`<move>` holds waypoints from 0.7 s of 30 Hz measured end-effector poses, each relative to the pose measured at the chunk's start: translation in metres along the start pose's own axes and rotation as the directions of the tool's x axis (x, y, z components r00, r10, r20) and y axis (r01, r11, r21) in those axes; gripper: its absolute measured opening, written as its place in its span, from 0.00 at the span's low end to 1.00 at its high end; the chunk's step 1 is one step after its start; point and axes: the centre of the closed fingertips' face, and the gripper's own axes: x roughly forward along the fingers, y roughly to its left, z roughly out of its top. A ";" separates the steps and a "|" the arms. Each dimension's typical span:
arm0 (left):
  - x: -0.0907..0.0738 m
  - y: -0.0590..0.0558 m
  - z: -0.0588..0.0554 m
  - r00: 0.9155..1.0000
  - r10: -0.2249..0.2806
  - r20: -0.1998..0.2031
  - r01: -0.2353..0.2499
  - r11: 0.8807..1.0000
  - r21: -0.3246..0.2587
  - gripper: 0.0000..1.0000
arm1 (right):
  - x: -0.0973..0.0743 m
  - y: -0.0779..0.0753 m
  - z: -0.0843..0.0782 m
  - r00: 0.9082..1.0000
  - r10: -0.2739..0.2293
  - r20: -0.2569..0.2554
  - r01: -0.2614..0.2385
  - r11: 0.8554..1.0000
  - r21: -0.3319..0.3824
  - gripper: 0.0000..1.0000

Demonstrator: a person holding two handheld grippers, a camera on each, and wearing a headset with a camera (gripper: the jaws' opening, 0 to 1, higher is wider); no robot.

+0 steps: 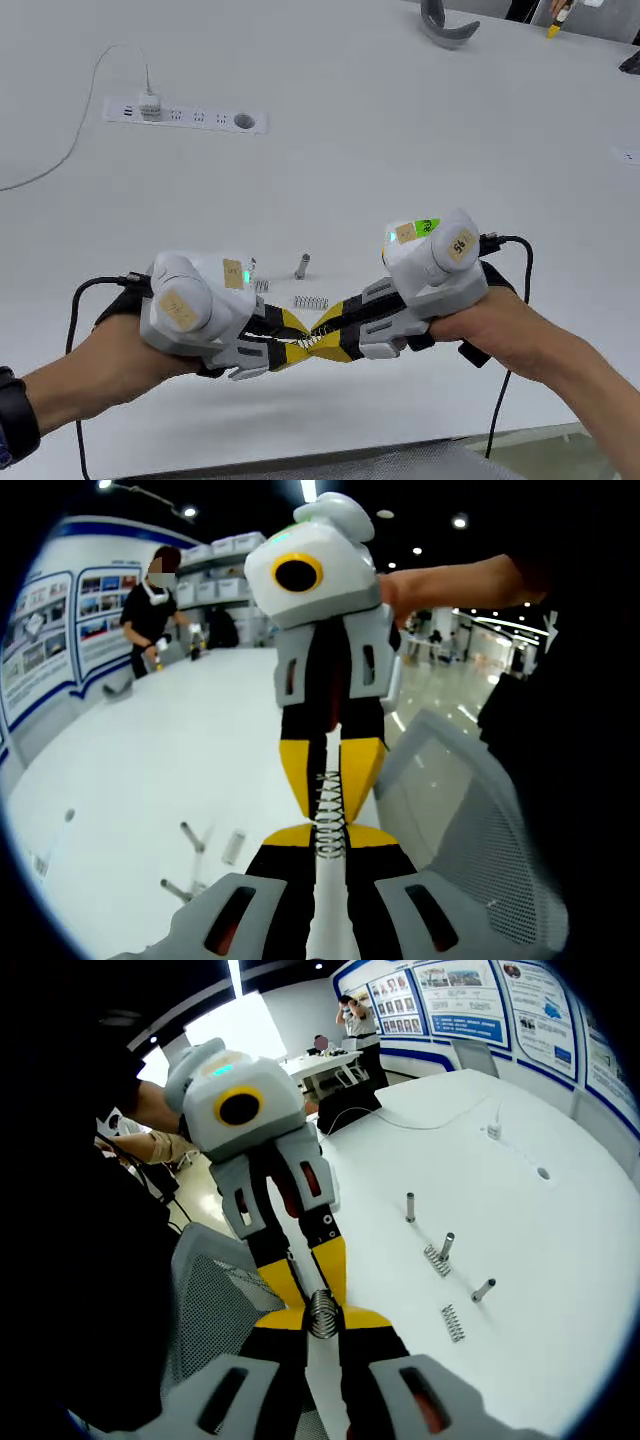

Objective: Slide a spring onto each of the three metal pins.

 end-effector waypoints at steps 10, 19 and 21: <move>0.000 0.000 0.002 1.000 -0.018 0.016 0.019 1.000 -0.002 0.09 | -0.001 0.002 0.002 0.998 0.005 -0.060 -0.011 0.996 -0.094 0.12; 0.001 -0.007 -0.007 0.999 -0.029 0.016 0.029 1.000 -0.003 0.10 | 0.008 0.007 -0.004 0.993 0.026 -0.114 -0.038 0.993 -0.109 0.12; 0.001 -0.007 -0.008 1.000 -0.025 0.018 0.025 1.000 -0.007 0.10 | 0.009 0.007 -0.004 0.993 0.022 -0.118 -0.036 0.993 -0.111 0.12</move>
